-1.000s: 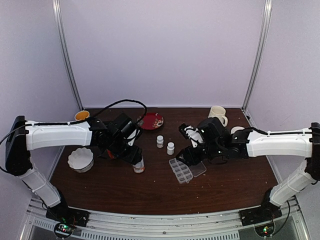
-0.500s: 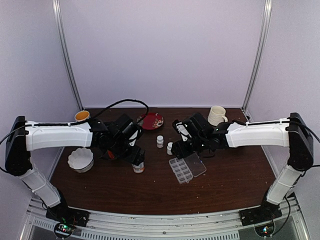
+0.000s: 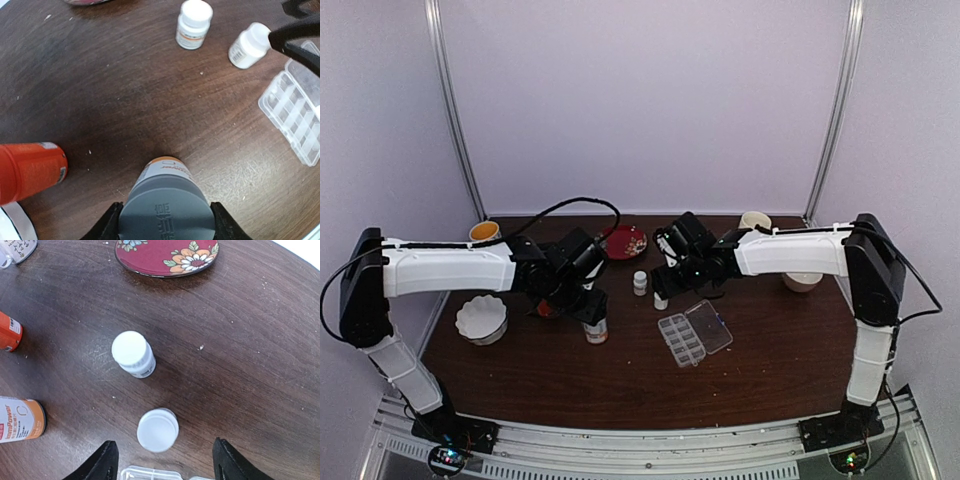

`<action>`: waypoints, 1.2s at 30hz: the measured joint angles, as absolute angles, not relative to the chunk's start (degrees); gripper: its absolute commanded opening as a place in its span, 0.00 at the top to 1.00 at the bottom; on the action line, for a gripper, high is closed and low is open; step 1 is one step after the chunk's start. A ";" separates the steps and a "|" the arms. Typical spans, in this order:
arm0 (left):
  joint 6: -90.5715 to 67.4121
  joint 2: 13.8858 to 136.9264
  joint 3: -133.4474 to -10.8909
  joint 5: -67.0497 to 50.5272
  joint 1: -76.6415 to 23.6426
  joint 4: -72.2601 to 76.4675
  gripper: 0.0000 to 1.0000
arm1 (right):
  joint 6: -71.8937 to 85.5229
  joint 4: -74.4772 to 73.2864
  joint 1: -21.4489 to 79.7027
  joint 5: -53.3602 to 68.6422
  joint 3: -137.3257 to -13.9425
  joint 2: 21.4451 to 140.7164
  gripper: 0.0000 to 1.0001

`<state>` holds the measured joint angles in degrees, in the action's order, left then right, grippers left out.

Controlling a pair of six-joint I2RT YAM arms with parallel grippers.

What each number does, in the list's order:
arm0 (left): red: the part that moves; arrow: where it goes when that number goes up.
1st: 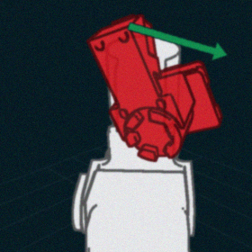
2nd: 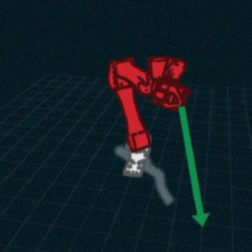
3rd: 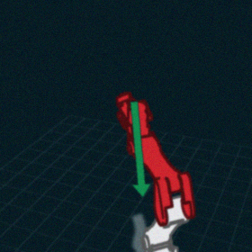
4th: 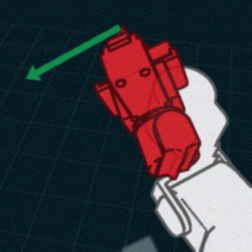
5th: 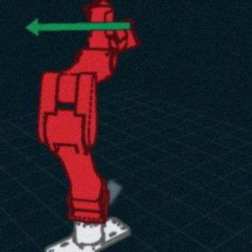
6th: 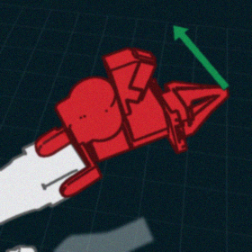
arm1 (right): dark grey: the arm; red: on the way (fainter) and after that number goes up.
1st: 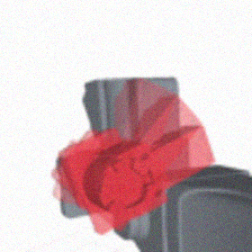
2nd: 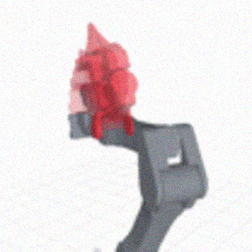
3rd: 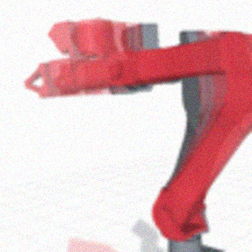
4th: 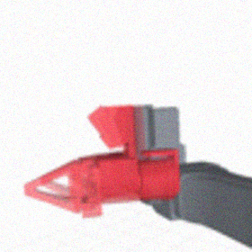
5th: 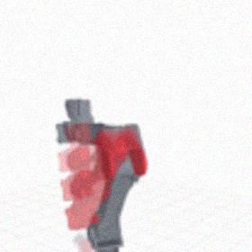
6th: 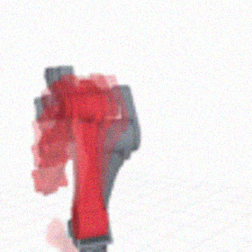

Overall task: Sort the pills into containers
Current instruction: Move the pill bottle to the center of the board, then pick up the pill bottle from the center of the board.

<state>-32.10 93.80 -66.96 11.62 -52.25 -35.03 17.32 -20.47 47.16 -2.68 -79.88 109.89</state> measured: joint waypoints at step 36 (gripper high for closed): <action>-32.29 82.04 -59.59 14.55 -44.97 -37.32 0.12 | 16.84 -21.96 47.16 -1.96 -81.28 111.11 0.82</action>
<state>-32.29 82.04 -59.59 14.55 -44.97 -37.32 16.84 -21.96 47.16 -1.96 -81.28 111.11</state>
